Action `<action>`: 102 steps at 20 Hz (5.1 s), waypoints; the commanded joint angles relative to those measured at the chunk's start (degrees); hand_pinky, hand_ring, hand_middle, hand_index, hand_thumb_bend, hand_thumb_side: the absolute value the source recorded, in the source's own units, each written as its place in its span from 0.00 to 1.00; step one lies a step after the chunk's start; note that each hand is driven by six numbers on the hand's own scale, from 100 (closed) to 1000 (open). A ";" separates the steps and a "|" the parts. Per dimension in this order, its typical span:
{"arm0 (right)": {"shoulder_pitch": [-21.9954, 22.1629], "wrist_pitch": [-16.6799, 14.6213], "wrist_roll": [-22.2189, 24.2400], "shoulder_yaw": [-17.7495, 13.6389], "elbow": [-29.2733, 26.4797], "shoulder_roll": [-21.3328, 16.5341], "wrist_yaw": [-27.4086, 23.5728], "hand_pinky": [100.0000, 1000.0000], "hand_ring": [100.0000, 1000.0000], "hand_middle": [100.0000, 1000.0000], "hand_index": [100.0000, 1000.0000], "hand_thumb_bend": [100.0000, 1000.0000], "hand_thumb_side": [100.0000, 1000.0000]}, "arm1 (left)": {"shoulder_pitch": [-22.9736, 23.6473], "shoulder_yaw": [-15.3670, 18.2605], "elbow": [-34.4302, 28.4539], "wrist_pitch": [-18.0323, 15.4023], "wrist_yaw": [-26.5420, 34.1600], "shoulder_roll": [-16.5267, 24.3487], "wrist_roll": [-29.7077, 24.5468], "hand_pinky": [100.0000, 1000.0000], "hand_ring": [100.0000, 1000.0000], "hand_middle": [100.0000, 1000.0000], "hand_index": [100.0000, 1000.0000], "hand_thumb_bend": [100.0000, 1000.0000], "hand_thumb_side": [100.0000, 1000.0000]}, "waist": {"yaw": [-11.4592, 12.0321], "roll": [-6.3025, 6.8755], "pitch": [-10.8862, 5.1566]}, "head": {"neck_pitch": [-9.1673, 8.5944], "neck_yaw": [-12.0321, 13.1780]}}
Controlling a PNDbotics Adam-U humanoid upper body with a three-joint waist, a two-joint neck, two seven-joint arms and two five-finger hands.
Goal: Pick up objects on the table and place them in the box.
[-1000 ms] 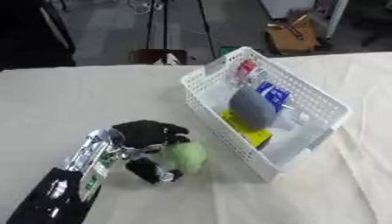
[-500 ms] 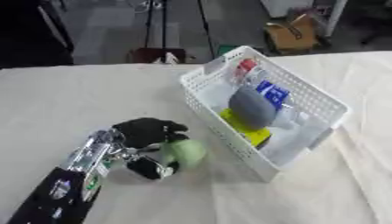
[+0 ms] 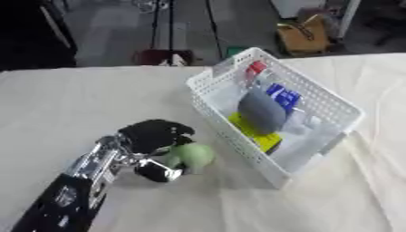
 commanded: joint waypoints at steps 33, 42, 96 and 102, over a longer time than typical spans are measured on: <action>-0.68 0.00 -2.42 -0.29 -0.96 -0.56 0.85 0.74 0.67 0.57 0.75 0.00 0.86 | 0.79 2.63 -17.72 3.58 1.24 2.48 -2.01 0.69 0.75 0.76 0.43 0.00 0.29 | 1.27 -0.24 -1.57 | -0.91 -1.17; -0.61 0.08 -2.68 -0.34 -0.96 -0.57 1.08 0.75 0.67 0.57 0.75 0.00 0.86 | 0.93 3.86 -27.52 6.60 3.86 3.02 -2.57 0.69 0.73 0.75 0.42 0.00 0.25 | 1.30 -0.23 -1.62 | -1.50 -2.14; -2.94 -2.09 -0.83 2.34 -0.96 1.95 -1.32 0.75 0.67 0.57 0.75 0.00 0.85 | -22.53 3.15 12.68 1.84 -14.07 -0.14 23.91 0.78 1.00 1.00 1.00 0.58 0.73 | -6.36 0.98 -0.10 | -3.95 4.83; -2.96 -2.03 -0.86 2.30 -0.96 1.88 -1.31 0.75 0.67 0.57 0.75 0.00 0.85 | -22.25 3.03 12.27 1.81 -14.07 -0.18 24.79 0.77 1.00 1.00 1.00 0.53 0.73 | -6.27 0.94 -0.03 | -3.84 4.72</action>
